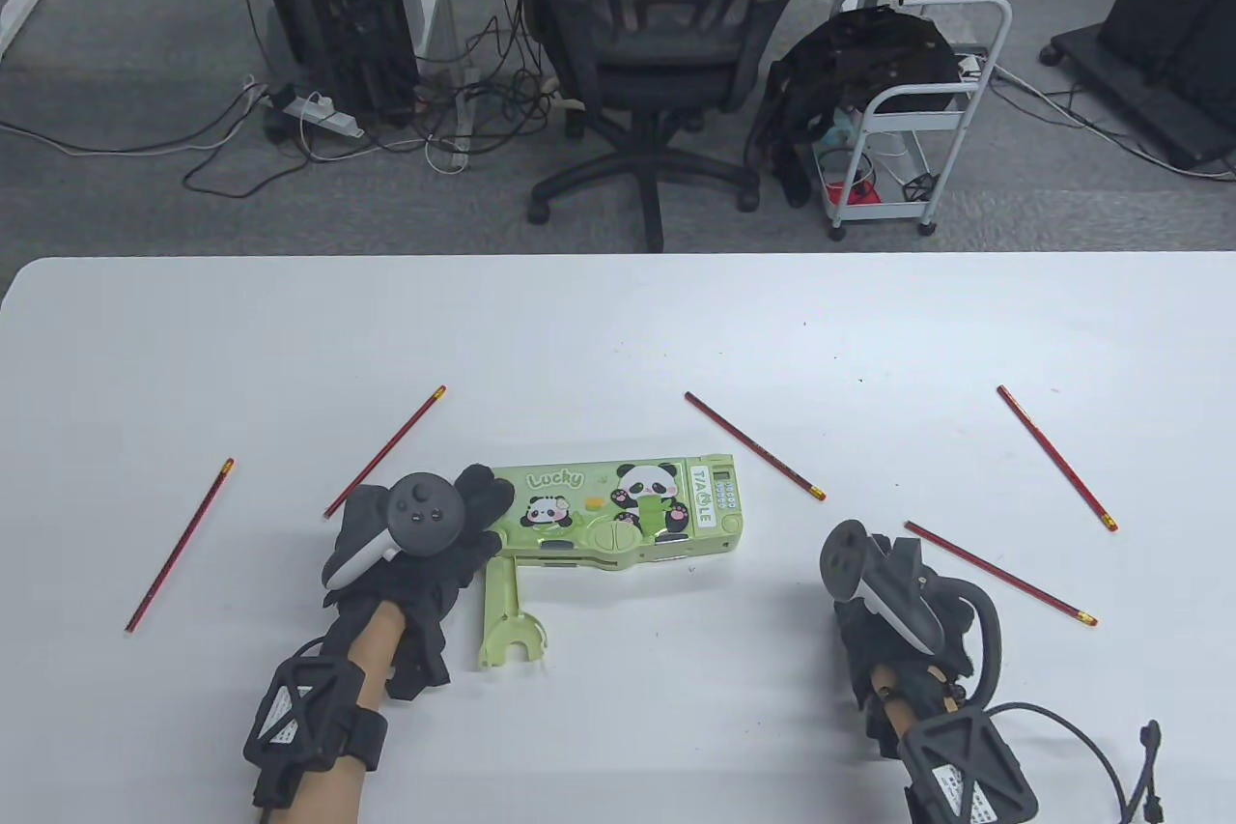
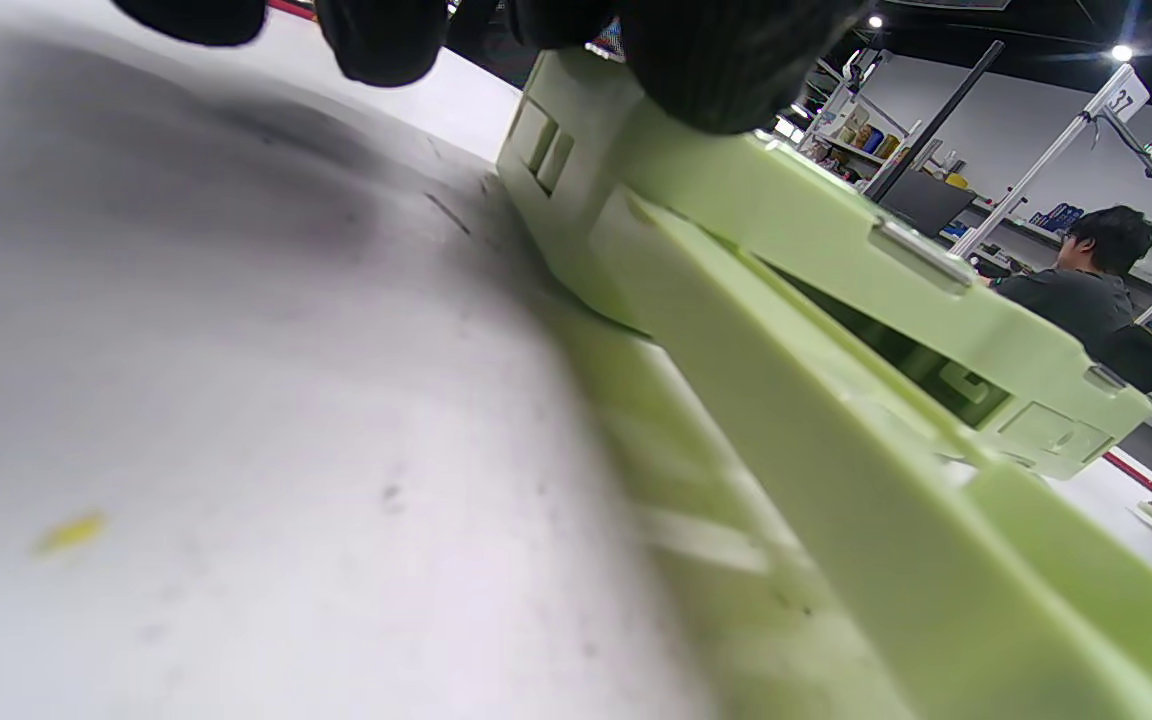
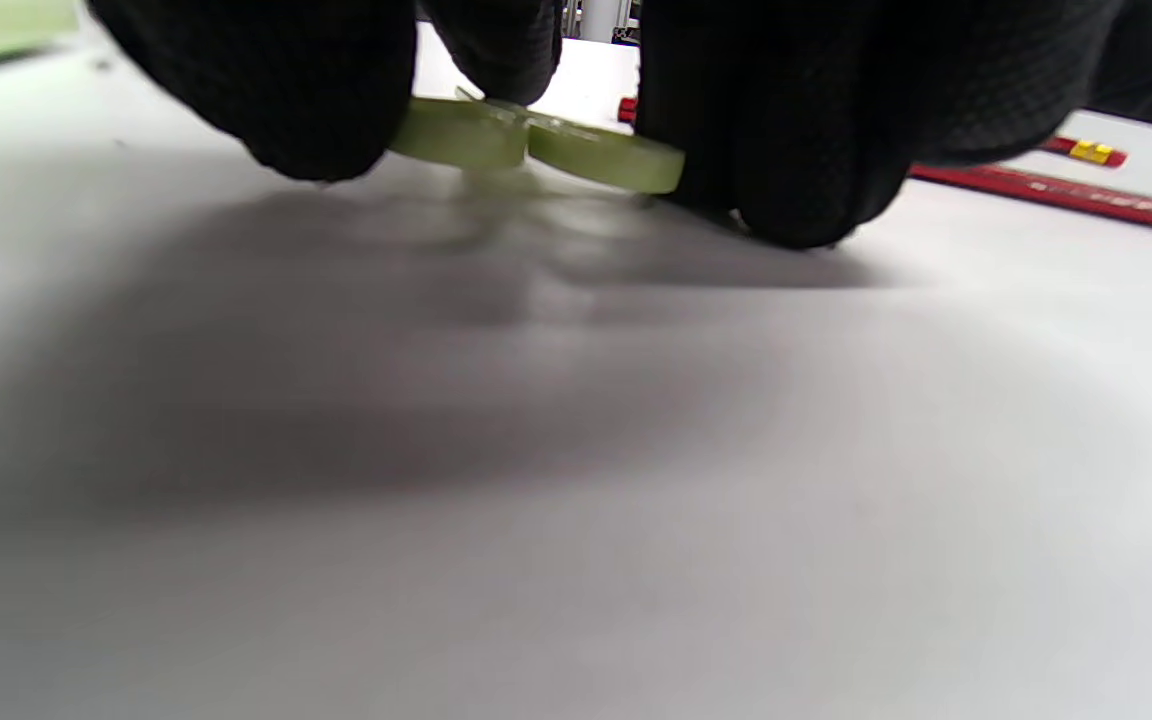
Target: Organize multifunction pencil case
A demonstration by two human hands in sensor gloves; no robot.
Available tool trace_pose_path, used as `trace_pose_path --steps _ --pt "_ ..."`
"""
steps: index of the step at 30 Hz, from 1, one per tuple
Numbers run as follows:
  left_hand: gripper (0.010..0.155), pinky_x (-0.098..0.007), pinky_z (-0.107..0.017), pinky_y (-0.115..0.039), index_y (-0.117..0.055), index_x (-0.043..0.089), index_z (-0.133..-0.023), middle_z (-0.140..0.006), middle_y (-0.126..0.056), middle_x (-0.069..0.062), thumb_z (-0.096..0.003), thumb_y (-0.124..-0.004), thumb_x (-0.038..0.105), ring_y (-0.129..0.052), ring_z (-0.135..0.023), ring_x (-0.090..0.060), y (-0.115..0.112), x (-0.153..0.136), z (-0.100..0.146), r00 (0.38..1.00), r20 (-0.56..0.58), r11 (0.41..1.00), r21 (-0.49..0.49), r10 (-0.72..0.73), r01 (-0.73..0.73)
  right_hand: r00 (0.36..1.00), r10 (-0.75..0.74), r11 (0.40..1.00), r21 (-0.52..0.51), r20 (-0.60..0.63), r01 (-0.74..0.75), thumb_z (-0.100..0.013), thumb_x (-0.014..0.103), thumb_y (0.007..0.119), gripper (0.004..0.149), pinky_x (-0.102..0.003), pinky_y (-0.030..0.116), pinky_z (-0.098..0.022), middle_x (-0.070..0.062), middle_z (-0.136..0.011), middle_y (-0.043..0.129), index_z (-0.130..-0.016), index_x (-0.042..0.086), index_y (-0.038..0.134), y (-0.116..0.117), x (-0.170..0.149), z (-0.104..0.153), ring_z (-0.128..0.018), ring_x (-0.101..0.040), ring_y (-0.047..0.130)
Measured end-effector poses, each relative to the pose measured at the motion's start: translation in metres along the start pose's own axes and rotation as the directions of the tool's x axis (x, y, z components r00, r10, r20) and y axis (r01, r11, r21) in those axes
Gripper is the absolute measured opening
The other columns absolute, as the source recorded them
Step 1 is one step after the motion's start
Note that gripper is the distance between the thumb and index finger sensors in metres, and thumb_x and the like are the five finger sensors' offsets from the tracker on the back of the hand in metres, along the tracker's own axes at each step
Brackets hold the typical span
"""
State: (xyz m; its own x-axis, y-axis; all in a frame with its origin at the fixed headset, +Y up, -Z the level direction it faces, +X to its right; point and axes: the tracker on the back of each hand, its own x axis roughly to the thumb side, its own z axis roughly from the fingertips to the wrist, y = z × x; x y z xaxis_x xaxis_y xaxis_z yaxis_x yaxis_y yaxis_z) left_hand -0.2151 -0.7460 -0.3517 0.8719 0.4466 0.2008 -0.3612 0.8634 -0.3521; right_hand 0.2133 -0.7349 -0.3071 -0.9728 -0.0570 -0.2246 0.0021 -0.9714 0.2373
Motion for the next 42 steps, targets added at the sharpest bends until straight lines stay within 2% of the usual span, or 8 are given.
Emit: trace_pose_path --steps 3,7,14,21,32,42 --pt "0.058 -0.077 -0.069 -0.050 -0.046 0.031 -0.112 -0.124 -0.035 -0.005 -0.0578 -0.068 0.031 -0.051 -0.112 -0.049 0.000 0.000 0.000 1.000 -0.001 1.000 0.000 -0.004 0.004 0.991 -0.131 0.991 -0.019 0.025 0.131 -0.052 0.045 0.074 0.073 -0.065 0.076 -0.054 -0.040 -0.092 0.070 -0.111 0.010 0.051 -0.008 0.003 0.007 -0.071 -0.055 0.085" --pt "0.058 -0.077 -0.069 -0.050 -0.045 0.031 -0.112 -0.124 -0.035 -0.004 -0.0578 -0.068 0.031 -0.051 -0.112 -0.049 0.000 0.000 0.000 1.000 -0.001 1.000 0.000 -0.006 0.006 0.974 -0.214 0.975 -0.048 0.078 0.218 -0.052 0.046 0.074 0.072 -0.064 0.077 -0.053 -0.040 -0.091 0.072 -0.111 0.011 0.053 -0.018 0.015 0.019 -0.070 -0.055 0.087" --pt "0.058 -0.076 -0.069 -0.050 -0.046 0.031 -0.112 -0.124 -0.035 -0.004 -0.0578 -0.068 0.031 -0.051 -0.112 -0.049 0.001 0.000 -0.001 1.000 -0.001 1.000 0.001 -0.008 0.008 0.922 -0.329 0.939 -0.031 0.206 0.342 -0.051 0.046 0.076 0.071 -0.063 0.079 -0.051 -0.040 -0.089 0.075 -0.109 0.010 0.057 -0.029 0.058 0.045 -0.068 -0.055 0.089" --pt "0.058 -0.076 -0.069 -0.050 -0.046 0.031 -0.112 -0.124 -0.035 -0.004 -0.0577 -0.068 0.031 -0.052 -0.112 -0.048 0.001 0.000 -0.001 1.000 0.000 1.000 0.000 -0.006 0.006 0.897 -0.321 0.941 -0.004 0.303 0.338 -0.051 0.046 0.077 0.070 -0.062 0.082 -0.050 -0.040 -0.088 0.077 -0.108 0.009 0.060 -0.034 0.114 0.070 -0.066 -0.054 0.091" --pt "0.058 -0.076 -0.069 -0.051 -0.047 0.032 -0.111 -0.124 -0.036 -0.004 -0.0575 -0.068 0.030 -0.053 -0.112 -0.047 0.001 -0.001 0.000 1.000 0.002 1.000 0.000 -0.001 0.001 0.876 -0.263 0.962 0.036 0.405 0.272 -0.051 0.046 0.077 0.070 -0.062 0.082 -0.050 -0.039 -0.088 0.077 -0.108 0.009 0.059 -0.024 0.191 0.093 -0.066 -0.054 0.091" --pt "0.058 -0.076 -0.069 -0.051 -0.047 0.032 -0.111 -0.124 -0.036 -0.004 -0.0575 -0.068 0.030 -0.053 -0.112 -0.047 0.001 -0.001 0.000 1.000 0.003 1.000 0.002 -0.002 0.002 0.866 -0.219 0.975 0.070 0.450 0.210 -0.051 0.048 0.076 0.069 -0.060 0.084 -0.048 -0.038 -0.086 0.081 -0.107 0.008 0.063 -0.015 0.236 0.108 -0.064 -0.052 0.095"
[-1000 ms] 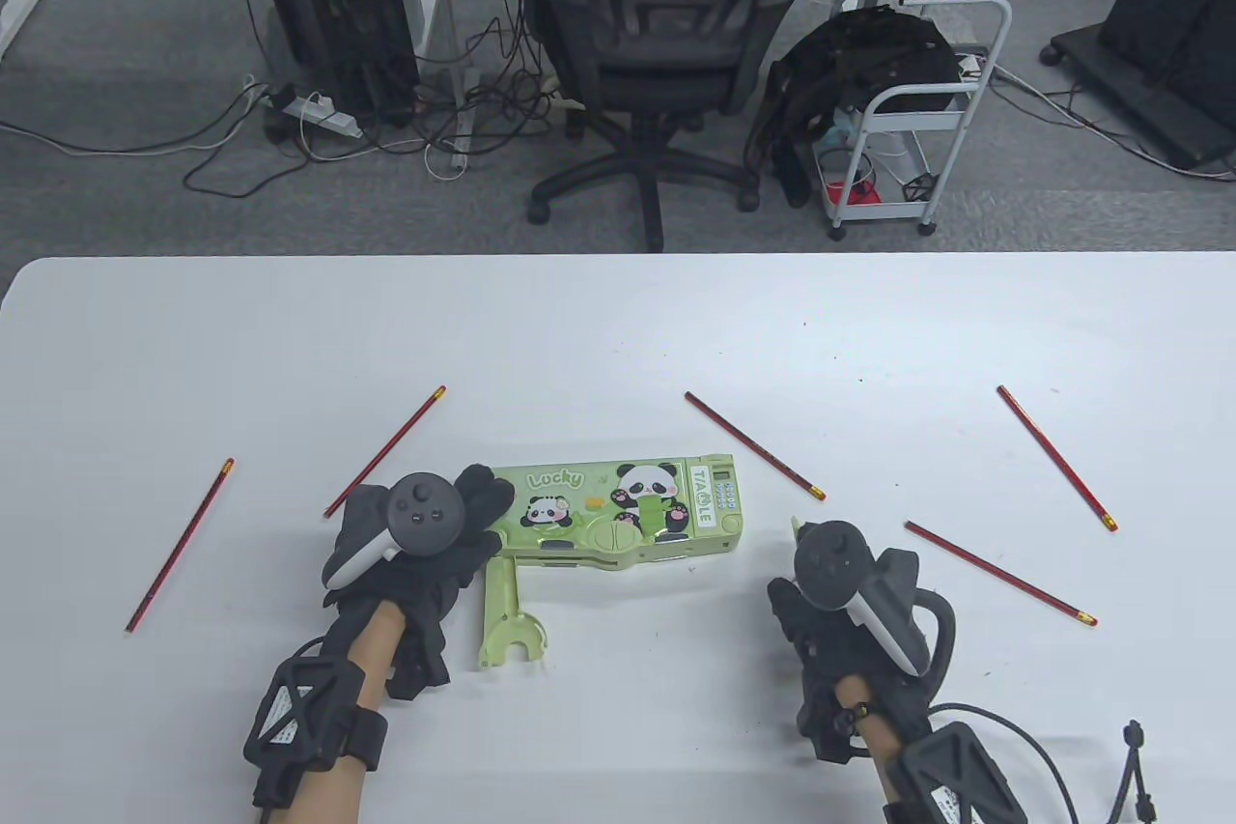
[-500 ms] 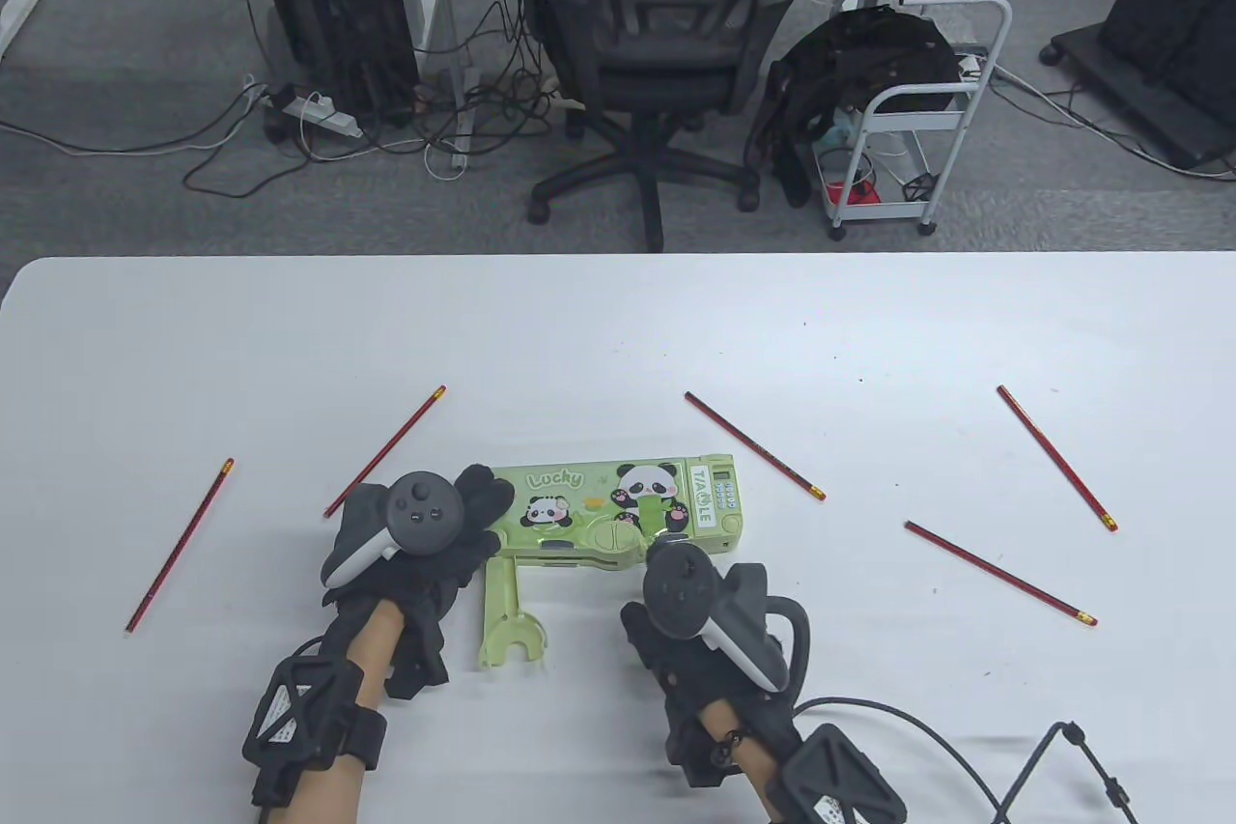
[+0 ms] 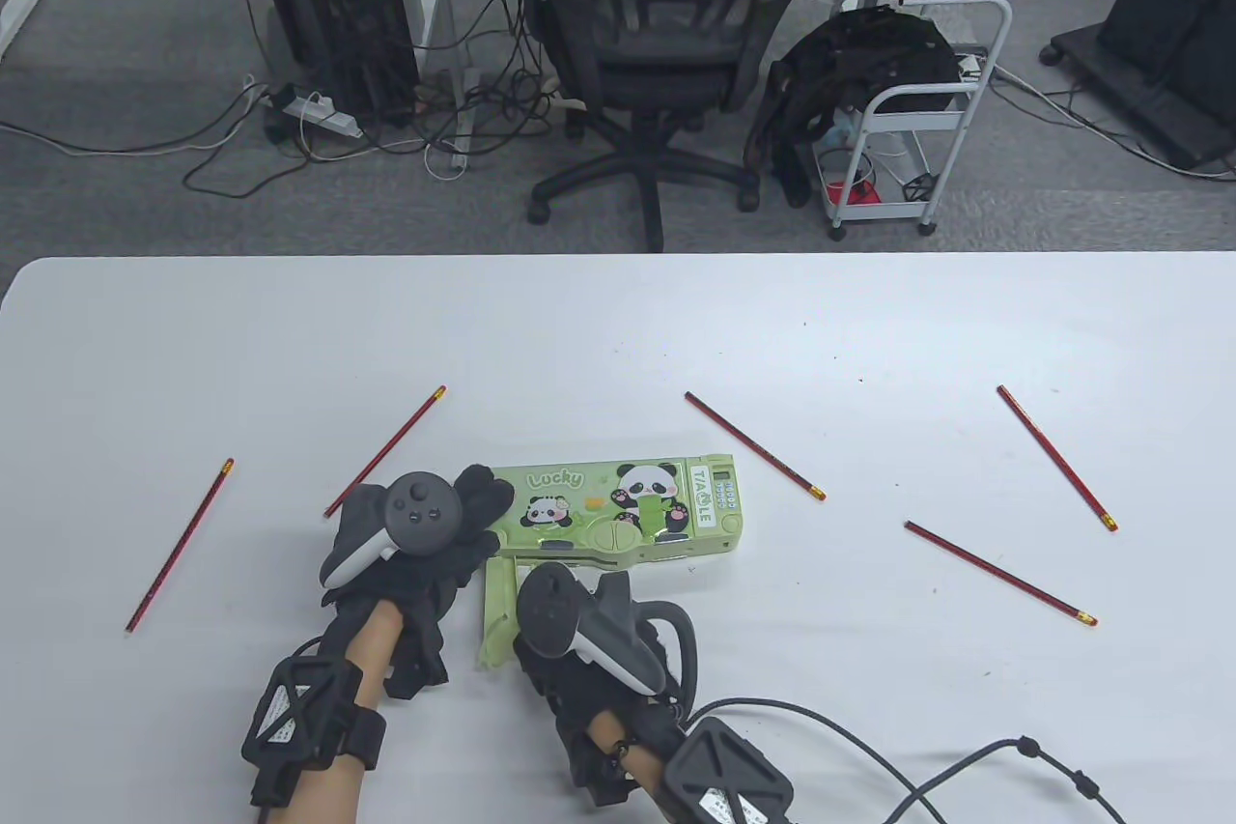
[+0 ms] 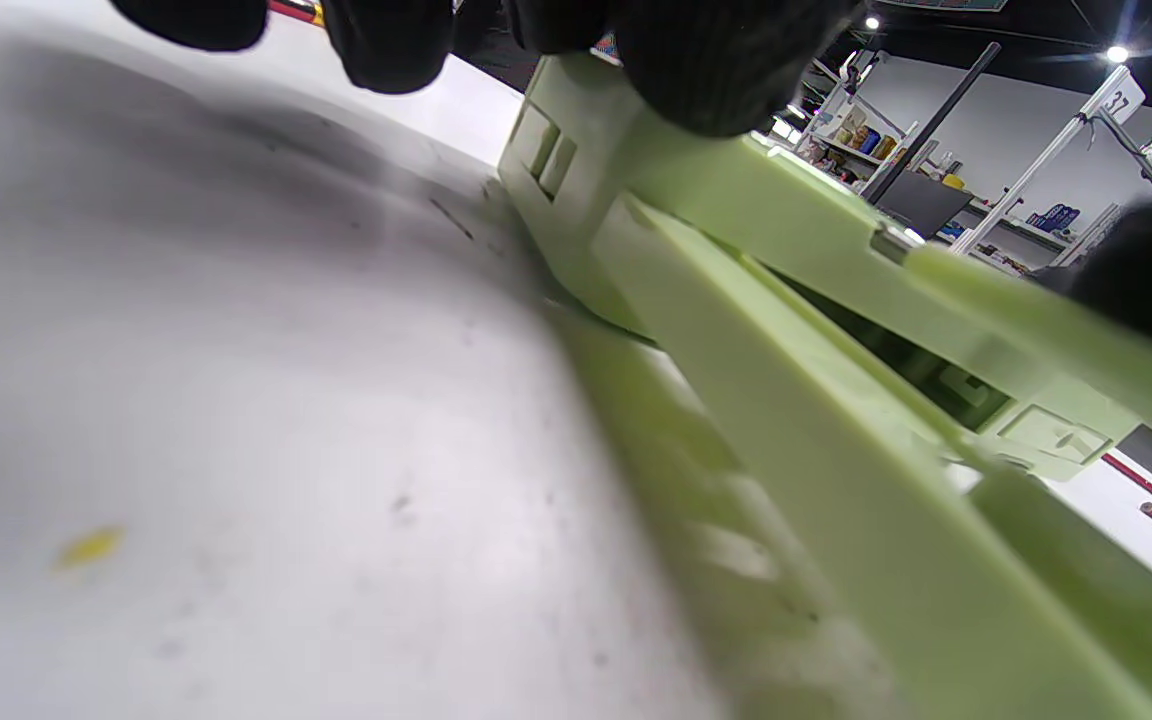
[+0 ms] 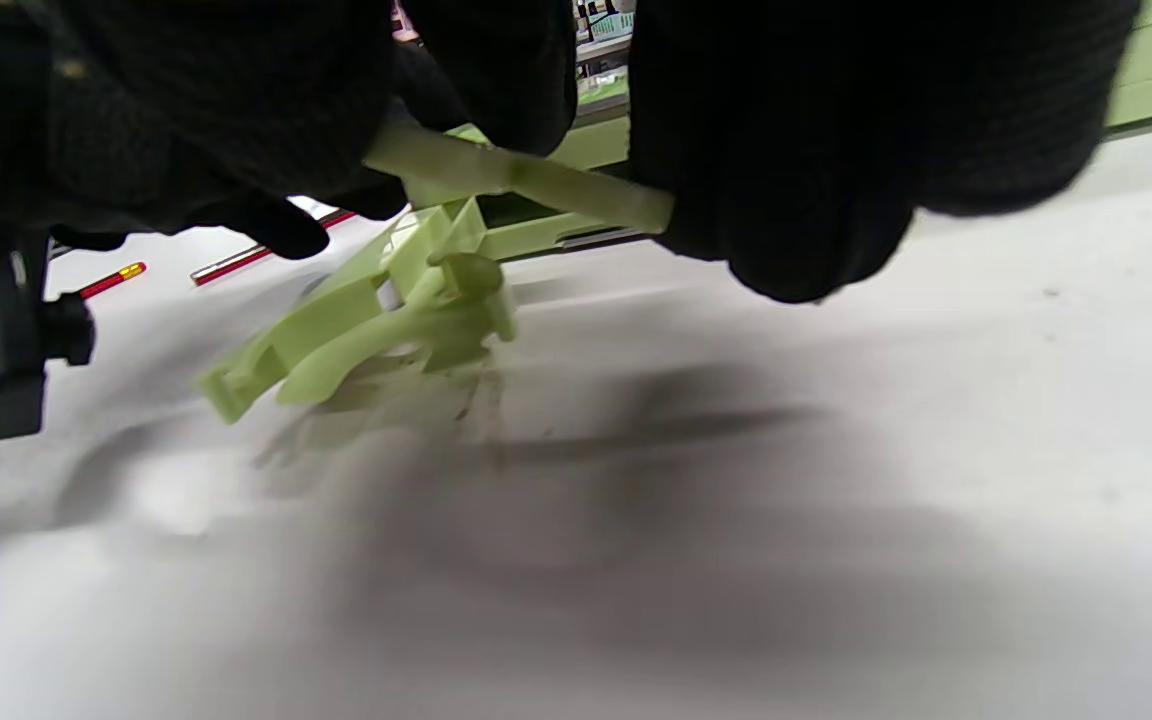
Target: Organize multifunction pencil case
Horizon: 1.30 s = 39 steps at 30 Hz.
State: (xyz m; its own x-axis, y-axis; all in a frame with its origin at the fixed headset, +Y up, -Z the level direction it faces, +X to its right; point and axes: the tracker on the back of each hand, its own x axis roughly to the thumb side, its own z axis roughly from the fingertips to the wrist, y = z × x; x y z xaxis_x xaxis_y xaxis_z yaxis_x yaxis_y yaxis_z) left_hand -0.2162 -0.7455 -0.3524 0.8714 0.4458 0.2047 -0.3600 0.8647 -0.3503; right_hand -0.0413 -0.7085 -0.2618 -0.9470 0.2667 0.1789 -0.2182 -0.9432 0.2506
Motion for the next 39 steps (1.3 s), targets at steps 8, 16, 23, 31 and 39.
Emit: trace_pose_path --steps 8,16,23,31,39 --pt "0.058 -0.076 -0.069 -0.051 -0.047 0.032 -0.111 -0.124 -0.036 -0.004 -0.0575 -0.068 0.030 -0.053 -0.112 -0.047 0.000 0.000 0.000 1.000 0.000 1.000 0.000 0.002 -0.002 0.999 0.044 0.999 -0.014 0.031 -0.044 -0.052 0.050 0.074 0.067 -0.058 0.086 -0.047 -0.035 -0.083 0.085 -0.103 0.007 0.069 0.003 0.014 -0.002 -0.061 -0.050 0.097" --pt "0.057 -0.076 -0.069 -0.051 -0.047 0.032 -0.111 -0.124 -0.036 -0.004 -0.0576 -0.068 0.030 -0.053 -0.112 -0.047 0.000 0.000 0.000 1.000 0.000 1.000 0.001 0.004 -0.004 0.991 0.119 0.992 -0.044 0.065 -0.116 -0.052 0.052 0.072 0.066 -0.057 0.085 -0.047 -0.032 -0.082 0.087 -0.100 0.007 0.073 0.010 0.028 -0.004 -0.061 -0.048 0.097" --pt "0.058 -0.076 -0.069 -0.051 -0.047 0.032 -0.111 -0.124 -0.036 -0.004 -0.0576 -0.068 0.030 -0.053 -0.112 -0.048 0.000 0.000 0.000 1.000 -0.002 1.000 -0.001 0.004 -0.004 0.973 0.212 0.975 -0.088 0.090 -0.204 -0.053 0.051 0.070 0.066 -0.057 0.084 -0.048 -0.030 -0.082 0.087 -0.100 0.006 0.073 0.016 0.036 -0.003 -0.062 -0.047 0.096" --pt "0.058 -0.077 -0.069 -0.051 -0.047 0.032 -0.111 -0.124 -0.036 -0.004 -0.0577 -0.068 0.030 -0.052 -0.112 -0.048 0.000 0.000 0.000 1.000 -0.004 1.000 -0.001 -0.003 0.003 0.960 0.263 0.960 -0.126 0.101 -0.249 -0.052 0.051 0.069 0.066 -0.058 0.082 -0.050 -0.029 -0.085 0.085 -0.100 0.005 0.073 0.020 0.040 -0.001 -0.065 -0.048 0.094" --pt "0.057 -0.077 -0.069 -0.051 -0.047 0.032 -0.111 -0.124 -0.036 -0.004 -0.0577 -0.068 0.030 -0.052 -0.112 -0.048 0.001 0.001 0.001 1.000 -0.006 1.000 -0.003 -0.006 0.006 0.950 0.291 0.950 -0.153 0.113 -0.273 -0.052 0.051 0.069 0.067 -0.058 0.081 -0.052 -0.030 -0.086 0.083 -0.099 0.004 0.074 0.022 0.044 0.000 -0.066 -0.048 0.093"
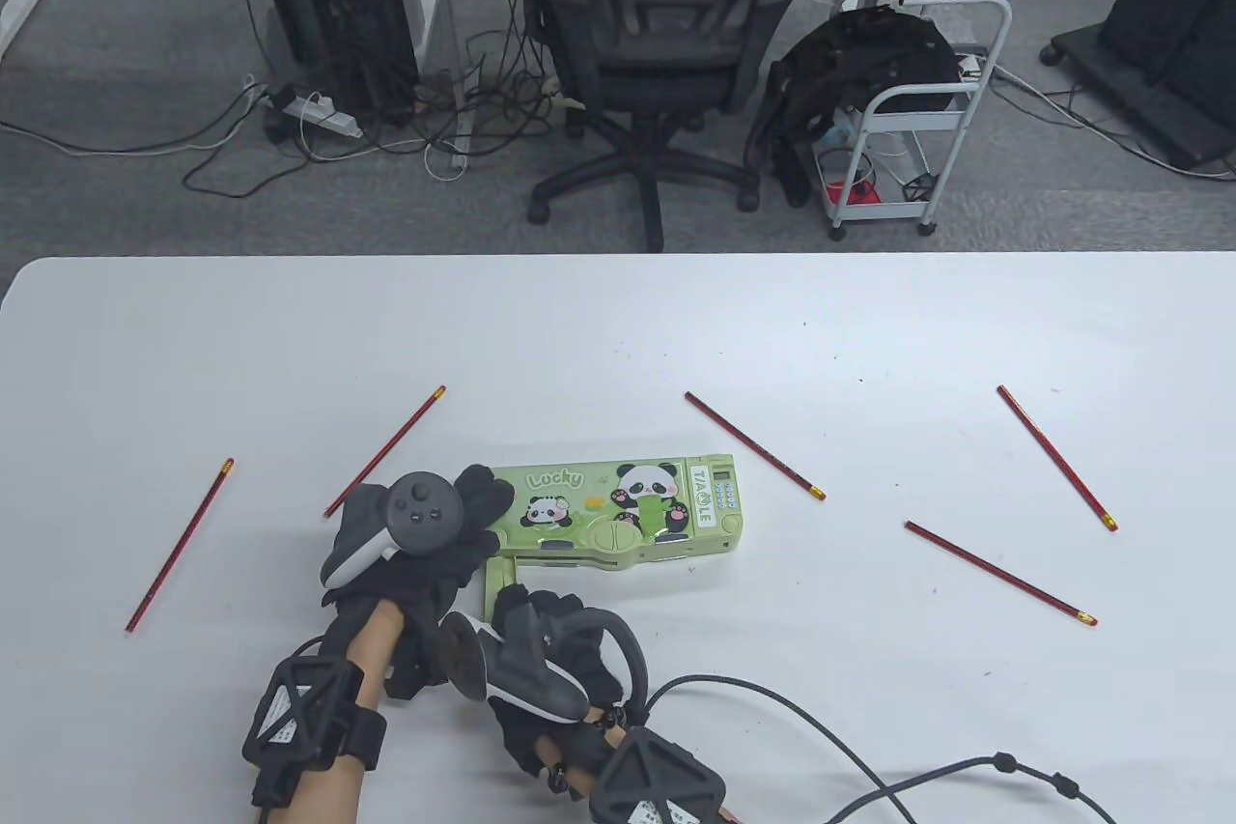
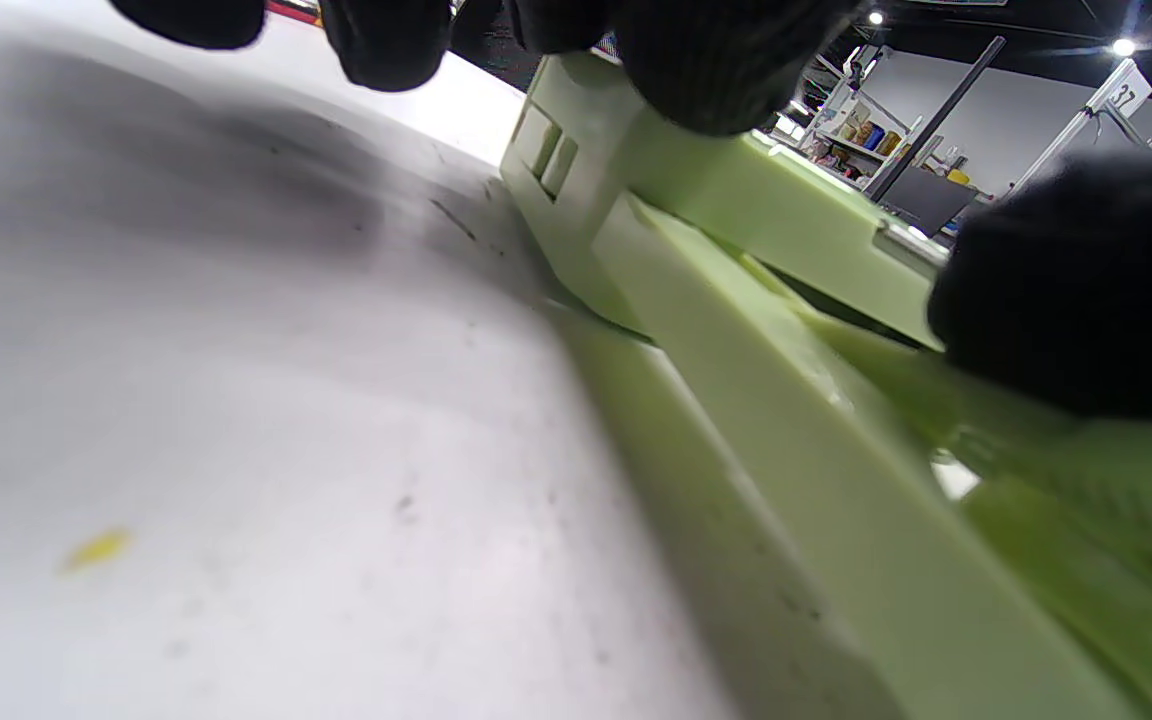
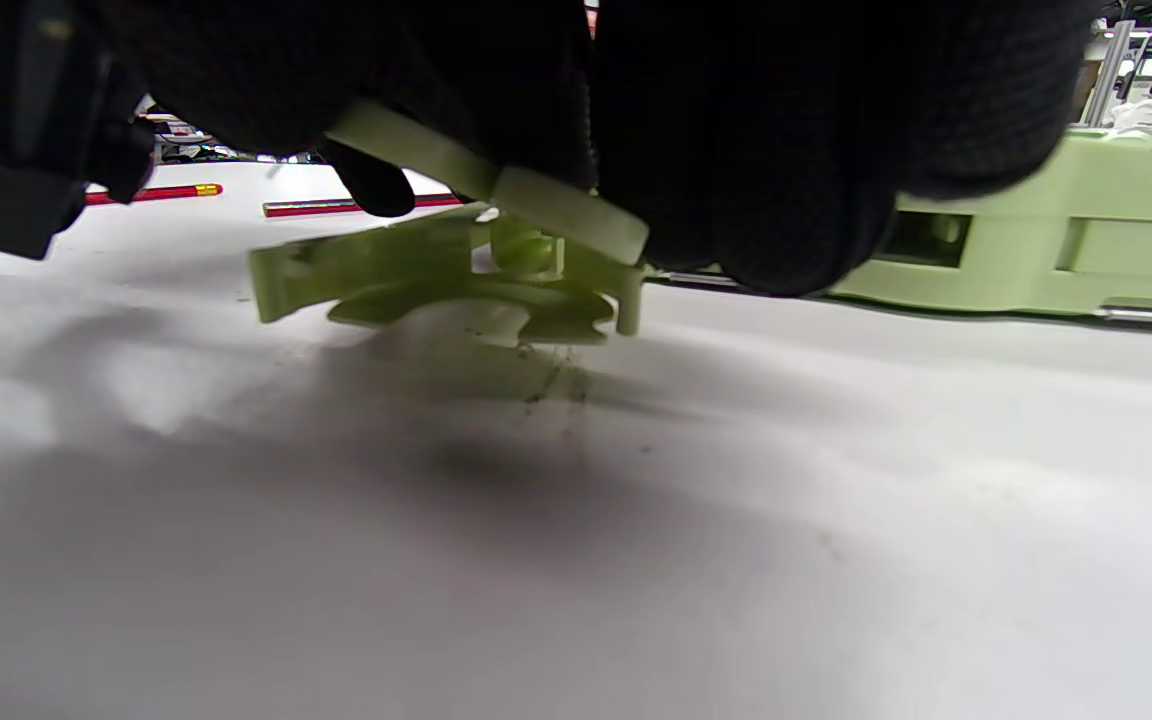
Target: Organize multifunction pencil case
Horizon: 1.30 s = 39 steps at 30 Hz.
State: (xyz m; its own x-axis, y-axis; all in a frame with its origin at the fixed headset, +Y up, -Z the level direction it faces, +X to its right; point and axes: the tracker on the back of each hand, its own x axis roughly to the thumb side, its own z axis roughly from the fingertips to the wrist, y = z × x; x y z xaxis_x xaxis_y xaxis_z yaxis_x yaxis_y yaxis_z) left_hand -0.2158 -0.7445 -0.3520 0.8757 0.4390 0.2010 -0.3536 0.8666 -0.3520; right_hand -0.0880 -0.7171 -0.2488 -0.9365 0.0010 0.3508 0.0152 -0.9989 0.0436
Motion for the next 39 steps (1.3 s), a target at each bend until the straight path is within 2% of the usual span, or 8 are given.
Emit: trace_pose_path --steps 18,25,39 --pt "0.058 -0.077 -0.069 -0.051 -0.046 0.032 -0.111 -0.124 -0.036 -0.004 -0.0578 -0.068 0.030 -0.052 -0.112 -0.048 -0.0002 0.0008 0.0000 1.000 -0.002 1.000 -0.002 -0.004 0.004 1.000 -0.003 1.000 0.007 0.006 0.003 -0.050 0.046 0.074 0.060 -0.058 0.080 -0.056 -0.028 -0.092 0.079 -0.097 0.008 0.075 0.0031 -0.0005 -0.0003 -0.073 -0.050 0.090" --pt "0.058 -0.077 -0.069 -0.051 -0.046 0.032 -0.111 -0.124 -0.036 -0.004 -0.0579 -0.067 0.030 -0.052 -0.112 -0.048 -0.0001 0.0007 0.0002 1.000 -0.003 1.000 -0.002 -0.006 0.006 0.998 0.063 0.997 -0.046 0.021 -0.062 -0.050 0.044 0.075 0.058 -0.057 0.081 -0.055 -0.026 -0.091 0.081 -0.096 0.010 0.075 0.0061 0.0002 0.0000 -0.073 -0.047 0.091" --pt "0.058 -0.077 -0.069 -0.051 -0.046 0.032 -0.111 -0.124 -0.036 -0.004 -0.0579 -0.068 0.030 -0.052 -0.112 -0.048 -0.0002 0.0008 0.0002 1.000 -0.003 1.000 -0.002 -0.006 0.006 0.998 -0.020 0.999 -0.032 0.052 0.021 -0.050 0.043 0.074 0.066 -0.059 0.078 -0.058 -0.028 -0.096 0.073 -0.102 0.003 0.066 0.0056 -0.0066 -0.0004 -0.077 -0.049 0.087"
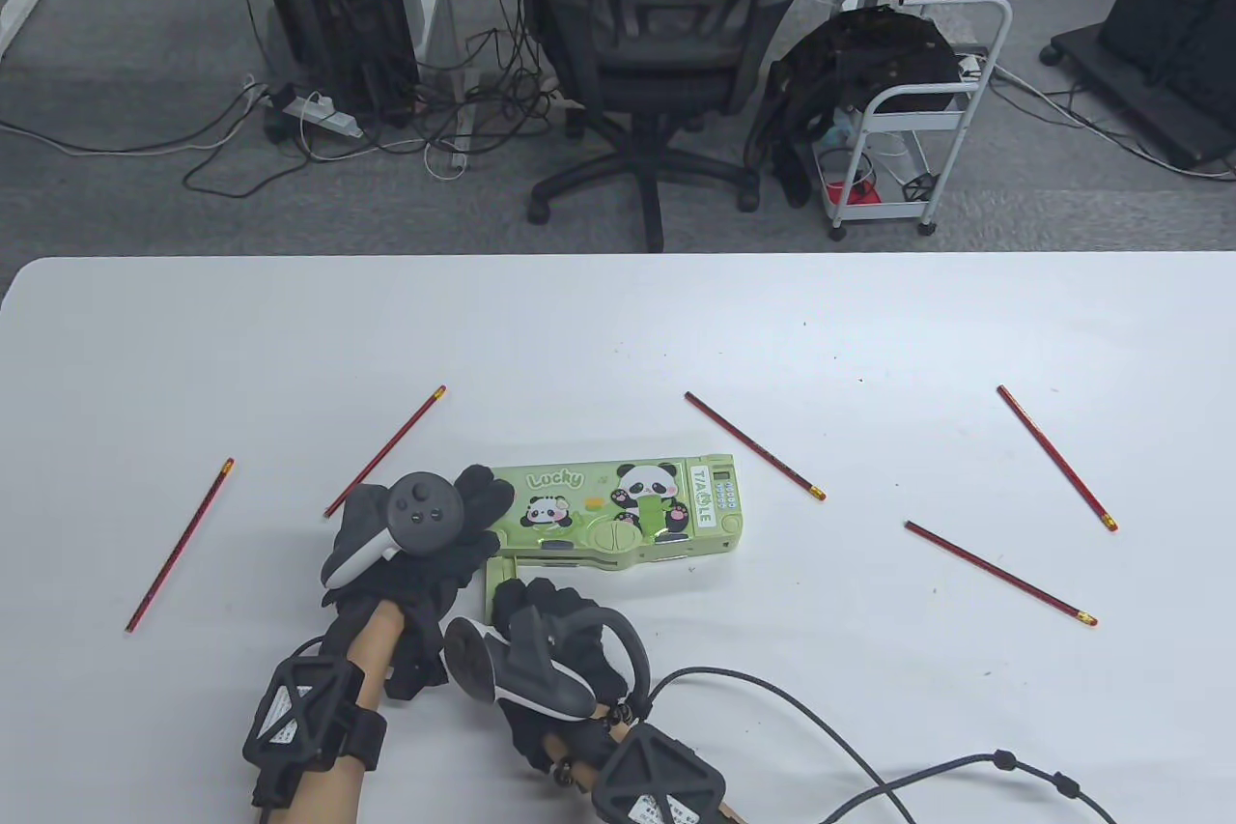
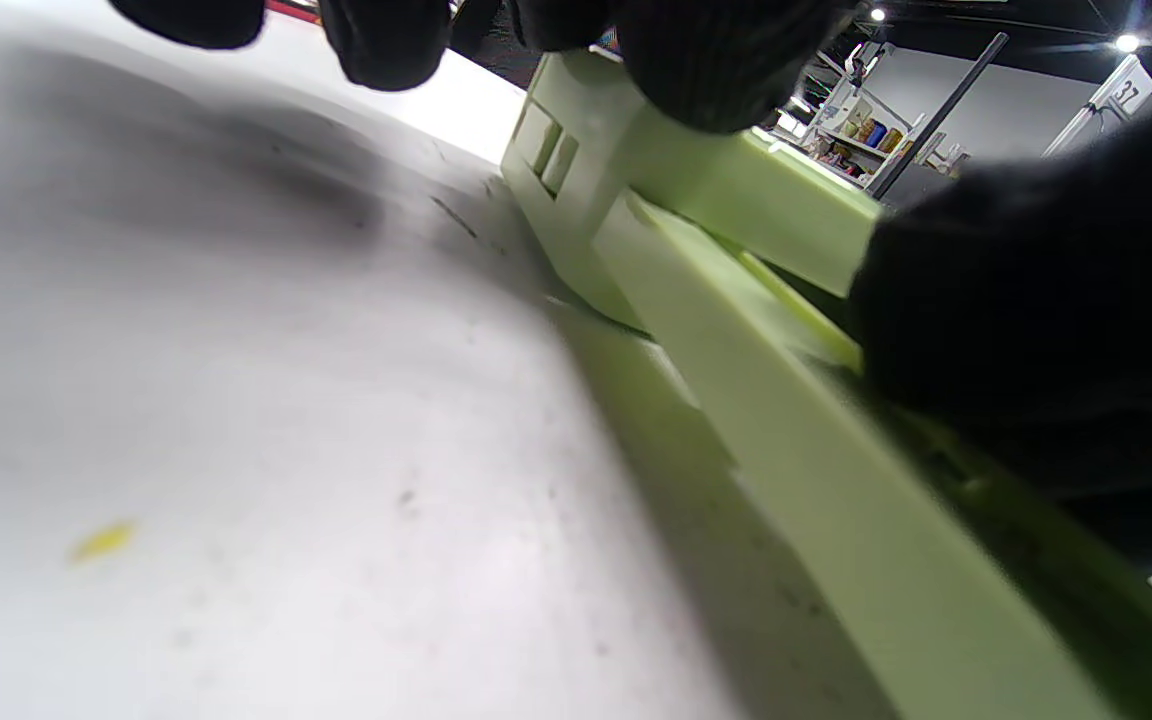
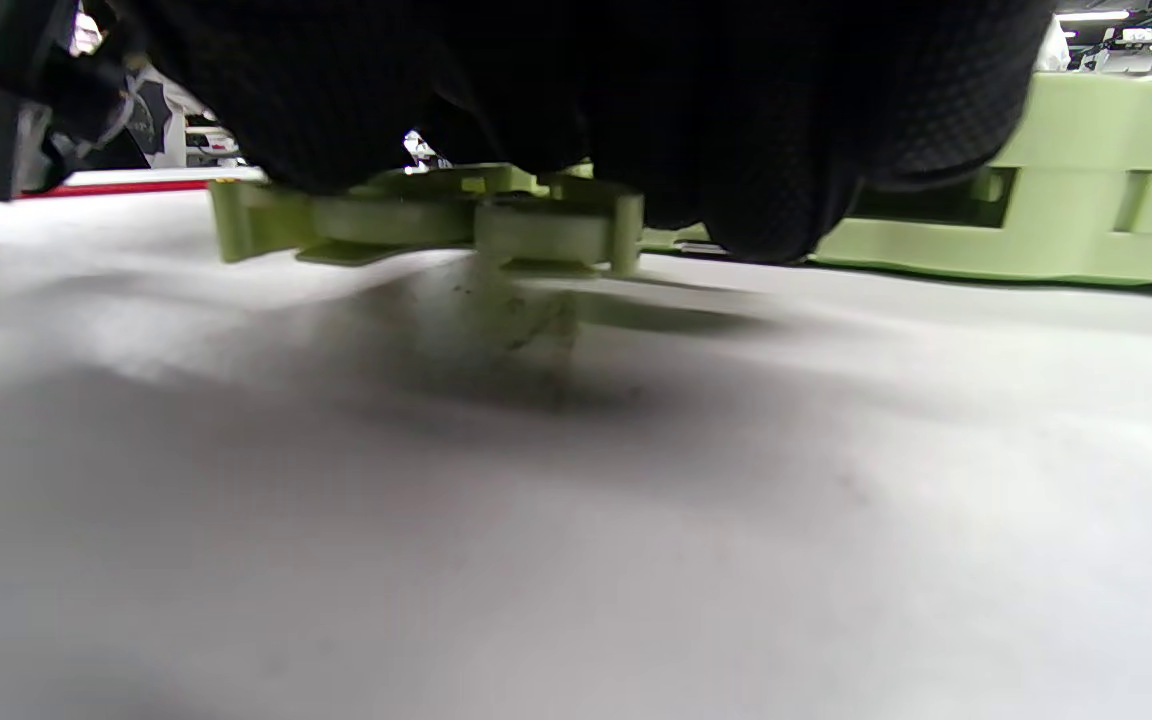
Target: Organize multifunction pencil case
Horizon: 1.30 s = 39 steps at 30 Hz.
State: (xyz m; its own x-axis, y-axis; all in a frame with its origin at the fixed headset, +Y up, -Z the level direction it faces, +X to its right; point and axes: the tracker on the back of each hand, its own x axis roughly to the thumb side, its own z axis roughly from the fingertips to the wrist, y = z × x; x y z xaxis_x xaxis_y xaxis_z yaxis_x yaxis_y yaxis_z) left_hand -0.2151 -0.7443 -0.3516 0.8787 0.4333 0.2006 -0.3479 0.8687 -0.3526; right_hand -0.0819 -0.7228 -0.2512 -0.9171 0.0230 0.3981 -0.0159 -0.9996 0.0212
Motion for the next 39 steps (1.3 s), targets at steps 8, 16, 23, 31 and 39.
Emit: trace_pose_path --steps 8,16,23,31,39 --pt "0.058 -0.077 -0.069 -0.051 -0.046 0.032 -0.111 -0.124 -0.035 -0.004 -0.0579 -0.067 0.031 -0.052 -0.112 -0.048 0.000 0.000 0.000 1.000 0.000 1.000 -0.001 0.004 -0.004 0.999 0.014 1.000 0.017 0.030 -0.015 -0.045 0.058 0.068 0.089 -0.065 0.070 -0.062 -0.036 -0.102 0.061 -0.107 -0.006 0.055 0.004 0.005 0.001 -0.084 -0.058 0.076" --pt "0.058 -0.077 -0.068 -0.051 -0.046 0.032 -0.111 -0.124 -0.036 -0.004 -0.0578 -0.068 0.030 -0.052 -0.112 -0.048 0.000 0.000 0.000 1.000 0.000 1.000 -0.001 0.007 -0.007 0.997 0.078 0.997 0.023 -0.013 -0.077 -0.047 0.057 0.071 0.097 -0.071 0.059 -0.065 -0.043 -0.104 0.045 -0.109 -0.012 0.043 0.006 0.005 0.004 -0.089 -0.066 0.061" --pt "0.057 -0.077 -0.069 -0.051 -0.046 0.032 -0.111 -0.124 -0.035 -0.004 -0.0578 -0.068 0.030 -0.052 -0.112 -0.048 0.000 0.000 0.000 1.000 -0.001 1.000 -0.001 0.005 -0.005 0.994 0.113 0.992 0.053 -0.011 -0.112 -0.048 0.057 0.071 0.100 -0.076 0.047 -0.066 -0.044 -0.107 0.034 -0.111 -0.011 0.034 0.003 -0.013 0.007 -0.094 -0.071 0.042" --pt "0.057 -0.077 -0.069 -0.051 -0.046 0.032 -0.111 -0.124 -0.035 -0.003 -0.0578 -0.068 0.030 -0.052 -0.112 -0.048 0.000 0.000 0.000 1.000 0.001 1.000 -0.002 0.012 -0.012 0.996 0.080 0.994 0.076 -0.036 -0.077 -0.048 0.056 0.069 0.103 -0.077 0.034 -0.065 -0.046 -0.106 0.020 -0.111 -0.012 0.024 0.004 -0.053 0.008 -0.096 -0.070 0.024" --pt "0.057 -0.077 -0.068 -0.051 -0.046 0.032 -0.111 -0.124 -0.035 -0.004 -0.0579 -0.068 0.030 -0.052 -0.112 -0.048 0.000 -0.001 0.000 1.000 0.001 1.000 -0.001 0.017 -0.017 0.995 -0.001 0.992 0.124 -0.098 0.014 -0.048 0.057 0.067 0.105 -0.079 0.028 -0.063 -0.047 -0.104 0.011 -0.110 -0.012 0.019 0.008 -0.087 -0.002 -0.093 -0.071 0.015"
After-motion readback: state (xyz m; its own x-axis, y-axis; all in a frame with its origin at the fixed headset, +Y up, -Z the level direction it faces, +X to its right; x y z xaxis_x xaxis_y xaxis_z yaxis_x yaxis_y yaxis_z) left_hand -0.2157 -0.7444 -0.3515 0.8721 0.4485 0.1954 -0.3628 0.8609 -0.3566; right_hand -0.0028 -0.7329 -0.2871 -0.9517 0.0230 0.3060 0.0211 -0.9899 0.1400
